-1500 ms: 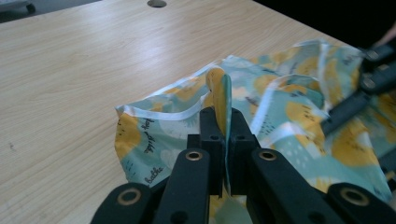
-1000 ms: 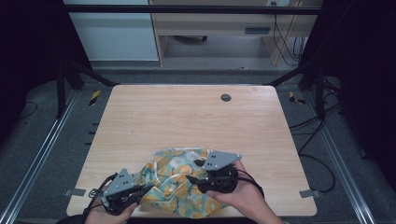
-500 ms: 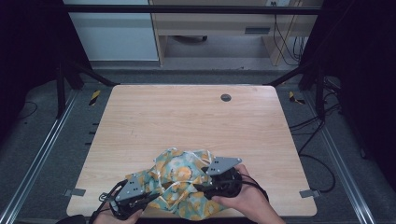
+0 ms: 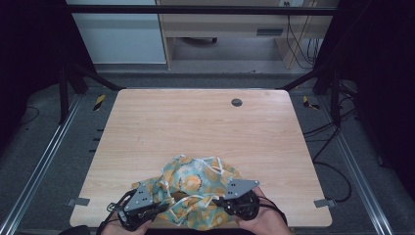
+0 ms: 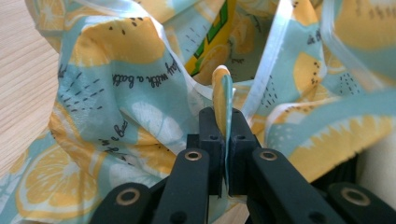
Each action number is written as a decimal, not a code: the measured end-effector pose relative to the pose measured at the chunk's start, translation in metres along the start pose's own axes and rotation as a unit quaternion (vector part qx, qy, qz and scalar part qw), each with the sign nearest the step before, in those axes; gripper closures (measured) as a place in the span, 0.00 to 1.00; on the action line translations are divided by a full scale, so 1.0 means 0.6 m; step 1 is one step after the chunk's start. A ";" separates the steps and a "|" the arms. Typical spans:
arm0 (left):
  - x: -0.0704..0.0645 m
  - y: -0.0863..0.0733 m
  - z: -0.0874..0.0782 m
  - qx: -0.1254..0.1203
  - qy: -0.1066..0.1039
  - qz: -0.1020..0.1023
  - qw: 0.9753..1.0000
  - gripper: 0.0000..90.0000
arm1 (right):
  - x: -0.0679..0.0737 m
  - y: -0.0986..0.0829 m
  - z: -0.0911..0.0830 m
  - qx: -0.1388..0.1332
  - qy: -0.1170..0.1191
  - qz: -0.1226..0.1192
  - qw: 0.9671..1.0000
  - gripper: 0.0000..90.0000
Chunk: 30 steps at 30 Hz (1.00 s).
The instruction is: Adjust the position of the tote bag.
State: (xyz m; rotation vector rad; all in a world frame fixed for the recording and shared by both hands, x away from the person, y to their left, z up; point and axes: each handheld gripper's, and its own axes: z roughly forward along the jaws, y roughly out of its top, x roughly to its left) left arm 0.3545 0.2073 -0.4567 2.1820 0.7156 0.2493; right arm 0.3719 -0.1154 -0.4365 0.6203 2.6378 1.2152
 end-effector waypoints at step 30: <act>-0.007 0.003 0.031 0.039 0.041 0.036 0.998 0.98 | -0.012 -0.019 -0.062 -0.005 -0.012 -0.003 1.000 0.43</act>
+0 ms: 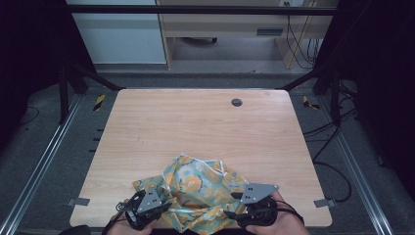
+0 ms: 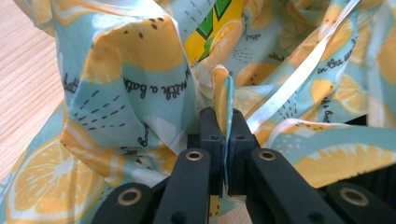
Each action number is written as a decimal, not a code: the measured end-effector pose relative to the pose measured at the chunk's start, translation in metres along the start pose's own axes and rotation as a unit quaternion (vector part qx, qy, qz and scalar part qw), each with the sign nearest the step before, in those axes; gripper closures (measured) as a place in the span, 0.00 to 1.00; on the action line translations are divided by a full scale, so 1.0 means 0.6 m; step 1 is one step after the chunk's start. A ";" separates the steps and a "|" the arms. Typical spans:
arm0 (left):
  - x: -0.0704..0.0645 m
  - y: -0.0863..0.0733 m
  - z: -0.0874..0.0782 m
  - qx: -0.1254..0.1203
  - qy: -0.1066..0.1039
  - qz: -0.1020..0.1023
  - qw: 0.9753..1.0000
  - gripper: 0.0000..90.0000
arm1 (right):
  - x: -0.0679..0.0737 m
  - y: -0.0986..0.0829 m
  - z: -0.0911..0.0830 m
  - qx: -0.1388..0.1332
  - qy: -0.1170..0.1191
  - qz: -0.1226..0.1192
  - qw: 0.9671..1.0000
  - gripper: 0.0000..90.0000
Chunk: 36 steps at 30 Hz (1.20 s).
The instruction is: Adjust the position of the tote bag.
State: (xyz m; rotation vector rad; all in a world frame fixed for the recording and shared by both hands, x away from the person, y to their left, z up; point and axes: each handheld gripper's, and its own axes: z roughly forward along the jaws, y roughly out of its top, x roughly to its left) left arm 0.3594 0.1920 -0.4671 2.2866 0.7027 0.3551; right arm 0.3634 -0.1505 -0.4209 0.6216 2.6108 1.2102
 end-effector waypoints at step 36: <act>0.033 0.011 0.000 -0.021 0.055 -0.018 0.998 0.98 | -0.124 0.080 0.137 -0.033 -0.032 0.092 0.995 1.00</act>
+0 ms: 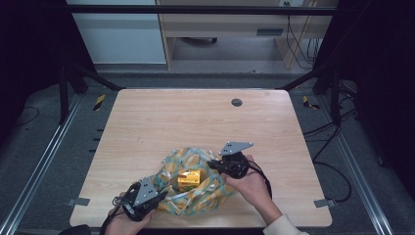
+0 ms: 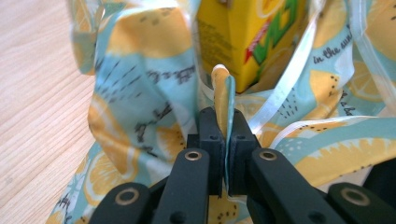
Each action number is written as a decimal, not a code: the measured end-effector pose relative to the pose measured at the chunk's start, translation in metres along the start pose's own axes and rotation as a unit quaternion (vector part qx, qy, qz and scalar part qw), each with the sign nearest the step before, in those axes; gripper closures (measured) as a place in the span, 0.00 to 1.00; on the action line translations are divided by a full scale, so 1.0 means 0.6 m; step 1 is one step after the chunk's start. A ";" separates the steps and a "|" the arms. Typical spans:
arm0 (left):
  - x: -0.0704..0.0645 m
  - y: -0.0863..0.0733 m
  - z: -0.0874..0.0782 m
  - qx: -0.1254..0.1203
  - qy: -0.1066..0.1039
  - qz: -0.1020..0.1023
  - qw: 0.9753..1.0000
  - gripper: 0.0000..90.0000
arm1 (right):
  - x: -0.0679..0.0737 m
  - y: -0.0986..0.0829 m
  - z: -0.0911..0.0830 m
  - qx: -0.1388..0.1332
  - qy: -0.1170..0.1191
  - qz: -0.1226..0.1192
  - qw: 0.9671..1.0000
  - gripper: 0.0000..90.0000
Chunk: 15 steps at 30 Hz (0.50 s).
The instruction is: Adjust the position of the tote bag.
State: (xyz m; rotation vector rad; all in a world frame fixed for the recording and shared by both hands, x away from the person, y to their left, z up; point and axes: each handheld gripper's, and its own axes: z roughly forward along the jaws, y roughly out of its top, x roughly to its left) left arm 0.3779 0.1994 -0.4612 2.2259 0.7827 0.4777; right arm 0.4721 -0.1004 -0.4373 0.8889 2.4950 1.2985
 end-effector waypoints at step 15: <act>-0.002 -0.005 0.020 0.044 -0.010 0.011 0.999 0.99 | -0.066 -0.049 0.023 0.064 -0.048 0.014 0.997 1.00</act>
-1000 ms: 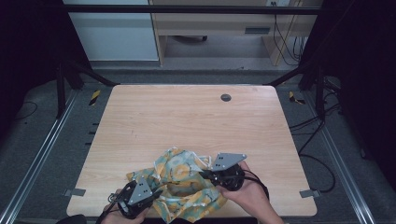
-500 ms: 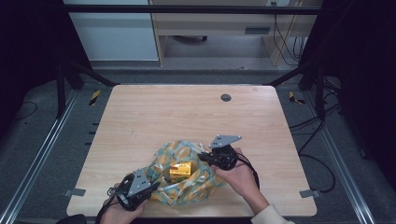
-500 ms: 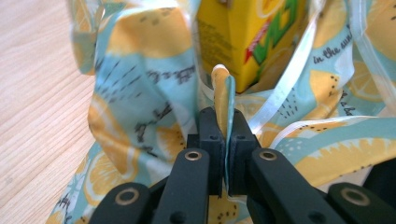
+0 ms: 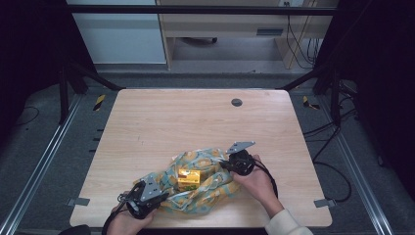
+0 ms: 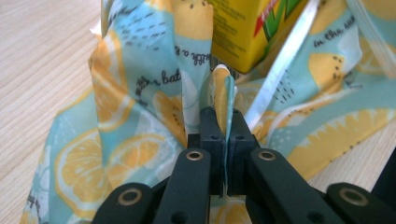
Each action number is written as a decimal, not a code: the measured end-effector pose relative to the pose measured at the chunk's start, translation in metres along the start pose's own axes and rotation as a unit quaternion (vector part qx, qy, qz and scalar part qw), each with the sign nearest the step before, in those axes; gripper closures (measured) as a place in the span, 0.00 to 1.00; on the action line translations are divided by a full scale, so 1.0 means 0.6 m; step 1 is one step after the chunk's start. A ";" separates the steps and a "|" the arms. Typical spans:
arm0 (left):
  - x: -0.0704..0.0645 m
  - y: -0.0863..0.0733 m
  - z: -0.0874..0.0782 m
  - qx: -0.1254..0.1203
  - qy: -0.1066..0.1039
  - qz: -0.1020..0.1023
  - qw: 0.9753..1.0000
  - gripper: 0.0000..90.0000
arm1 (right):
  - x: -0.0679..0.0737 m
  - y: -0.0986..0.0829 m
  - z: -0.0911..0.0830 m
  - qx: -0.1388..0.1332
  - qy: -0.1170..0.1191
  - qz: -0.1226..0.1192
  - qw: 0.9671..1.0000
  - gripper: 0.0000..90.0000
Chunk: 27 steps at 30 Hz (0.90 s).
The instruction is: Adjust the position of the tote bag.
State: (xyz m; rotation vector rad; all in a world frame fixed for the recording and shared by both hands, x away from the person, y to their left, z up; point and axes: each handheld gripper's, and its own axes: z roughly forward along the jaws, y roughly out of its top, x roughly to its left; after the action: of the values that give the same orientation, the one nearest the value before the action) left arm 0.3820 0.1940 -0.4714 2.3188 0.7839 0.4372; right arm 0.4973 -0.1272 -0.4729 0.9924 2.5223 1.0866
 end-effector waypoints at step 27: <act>0.001 -0.024 -0.010 0.034 -0.029 -0.008 0.999 0.99 | -0.073 0.008 0.008 -0.035 -0.049 0.030 0.998 1.00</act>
State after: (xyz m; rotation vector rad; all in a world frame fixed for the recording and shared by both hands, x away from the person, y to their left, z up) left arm 0.3735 0.2059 -0.4764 2.3756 0.7992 0.3394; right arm 0.5345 -0.1510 -0.4758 1.0798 2.3750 1.1076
